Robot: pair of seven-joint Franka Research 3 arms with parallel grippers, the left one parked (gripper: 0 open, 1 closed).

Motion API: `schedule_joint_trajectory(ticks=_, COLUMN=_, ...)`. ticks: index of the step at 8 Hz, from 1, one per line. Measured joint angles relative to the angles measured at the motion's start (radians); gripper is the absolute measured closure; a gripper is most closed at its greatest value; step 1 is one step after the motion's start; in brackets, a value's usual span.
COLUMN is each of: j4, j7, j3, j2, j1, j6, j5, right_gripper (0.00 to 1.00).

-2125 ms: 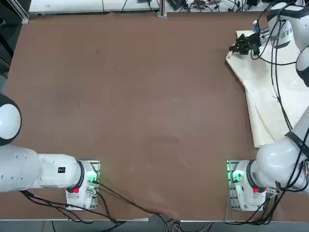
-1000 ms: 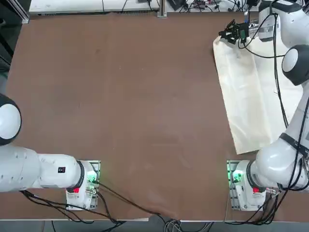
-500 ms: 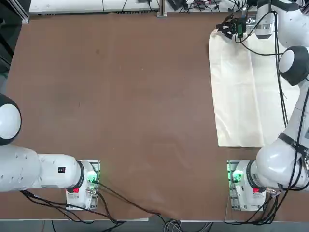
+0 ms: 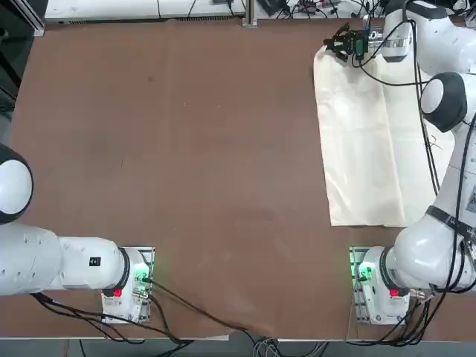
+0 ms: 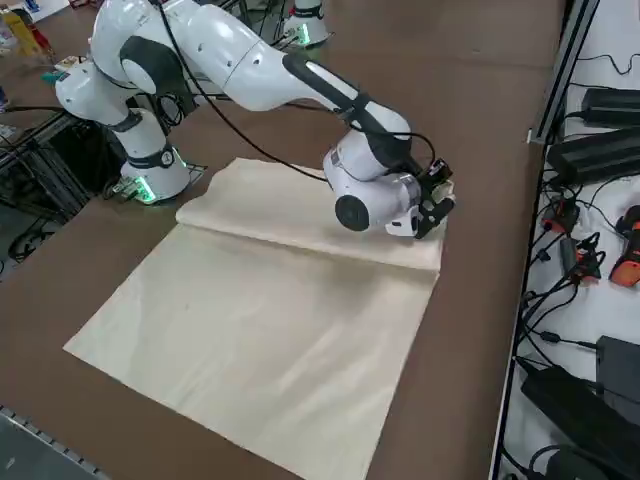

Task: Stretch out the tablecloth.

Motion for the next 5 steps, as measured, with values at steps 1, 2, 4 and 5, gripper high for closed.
schedule_joint_trajectory(ticks=1, j4=0.010, j7=0.000, j3=0.000, j2=0.009, j1=0.002, j6=0.008, j5=0.005, right_gripper=0.98)
schedule_joint_trajectory(ticks=2, j4=0.024, j7=0.006, j3=-0.001, j2=0.021, j1=0.002, j6=0.022, j5=0.008, right_gripper=0.98)
schedule_joint_trajectory(ticks=4, j4=0.058, j7=0.028, j3=-0.001, j2=0.045, j1=0.001, j6=0.062, j5=0.012, right_gripper=0.98)
schedule_joint_trajectory(ticks=5, j4=0.070, j7=0.034, j3=-0.001, j2=0.056, j1=0.004, j6=0.078, j5=0.024, right_gripper=0.98)
